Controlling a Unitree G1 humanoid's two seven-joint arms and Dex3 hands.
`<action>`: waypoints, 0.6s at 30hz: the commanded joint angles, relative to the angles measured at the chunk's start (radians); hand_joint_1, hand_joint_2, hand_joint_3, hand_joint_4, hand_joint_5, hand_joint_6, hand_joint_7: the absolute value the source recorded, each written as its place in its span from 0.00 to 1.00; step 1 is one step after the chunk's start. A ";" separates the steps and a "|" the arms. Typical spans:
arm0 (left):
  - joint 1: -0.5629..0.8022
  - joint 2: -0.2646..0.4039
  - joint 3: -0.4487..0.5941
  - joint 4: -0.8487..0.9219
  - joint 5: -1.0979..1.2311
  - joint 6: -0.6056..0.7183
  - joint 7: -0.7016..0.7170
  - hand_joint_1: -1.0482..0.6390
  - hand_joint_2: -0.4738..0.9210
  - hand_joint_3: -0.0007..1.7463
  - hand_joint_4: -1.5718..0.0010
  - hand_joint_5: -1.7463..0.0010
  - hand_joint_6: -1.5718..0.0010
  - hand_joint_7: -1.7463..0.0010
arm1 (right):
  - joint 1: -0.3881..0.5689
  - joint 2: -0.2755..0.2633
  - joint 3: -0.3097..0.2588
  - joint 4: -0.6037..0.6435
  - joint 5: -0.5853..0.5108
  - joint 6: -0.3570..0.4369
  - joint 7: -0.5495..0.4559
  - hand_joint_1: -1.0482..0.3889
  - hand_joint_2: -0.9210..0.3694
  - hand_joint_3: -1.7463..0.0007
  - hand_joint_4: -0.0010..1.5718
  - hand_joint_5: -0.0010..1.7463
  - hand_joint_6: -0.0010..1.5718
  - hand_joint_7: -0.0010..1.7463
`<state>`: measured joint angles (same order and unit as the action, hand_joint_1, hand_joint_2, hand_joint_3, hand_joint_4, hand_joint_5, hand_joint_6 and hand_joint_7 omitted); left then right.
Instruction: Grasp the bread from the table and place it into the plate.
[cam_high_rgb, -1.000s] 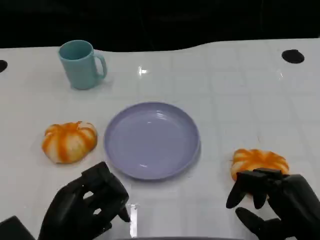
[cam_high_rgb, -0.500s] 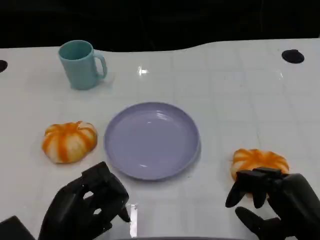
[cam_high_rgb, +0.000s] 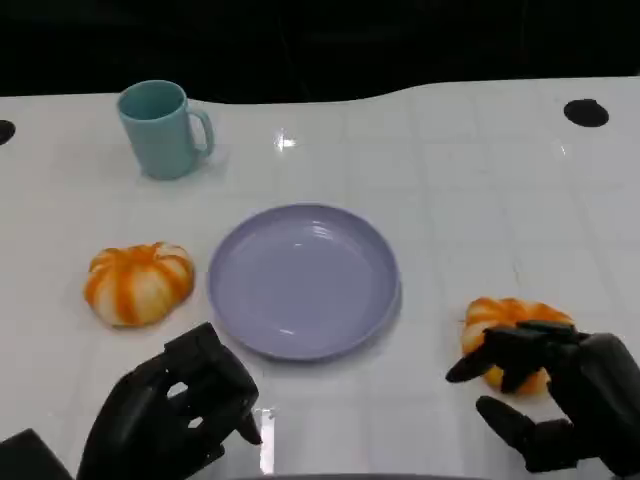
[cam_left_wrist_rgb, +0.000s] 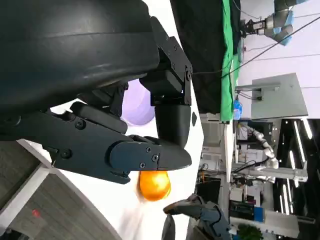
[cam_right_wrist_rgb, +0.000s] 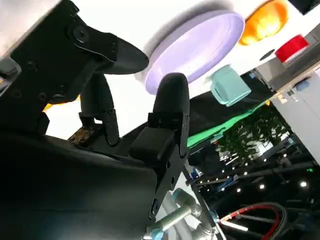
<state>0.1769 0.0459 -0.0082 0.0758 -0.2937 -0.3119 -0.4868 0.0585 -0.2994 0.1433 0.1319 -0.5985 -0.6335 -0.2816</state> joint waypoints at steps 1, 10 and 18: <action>0.002 0.009 0.009 -0.008 -0.007 0.010 0.004 0.28 1.00 0.17 0.58 0.00 0.62 0.13 | 0.005 -0.037 -0.034 -0.080 -0.007 0.078 0.047 0.59 0.33 0.60 0.38 0.46 0.48 0.19; -0.003 0.006 0.008 -0.004 0.002 0.010 0.011 0.28 1.00 0.18 0.58 0.00 0.62 0.13 | 0.048 -0.101 -0.057 -0.324 -0.122 0.316 0.223 0.45 0.10 0.95 0.15 0.29 0.33 0.00; -0.012 -0.004 0.004 0.005 0.011 0.013 0.021 0.28 1.00 0.17 0.58 0.00 0.62 0.13 | 0.063 -0.141 -0.044 -0.469 -0.220 0.491 0.400 0.38 0.09 1.00 0.00 0.31 0.19 0.00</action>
<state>0.1671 0.0398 -0.0079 0.0761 -0.2909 -0.3030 -0.4841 0.1180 -0.4120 0.1024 -0.3039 -0.7897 -0.1816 0.0753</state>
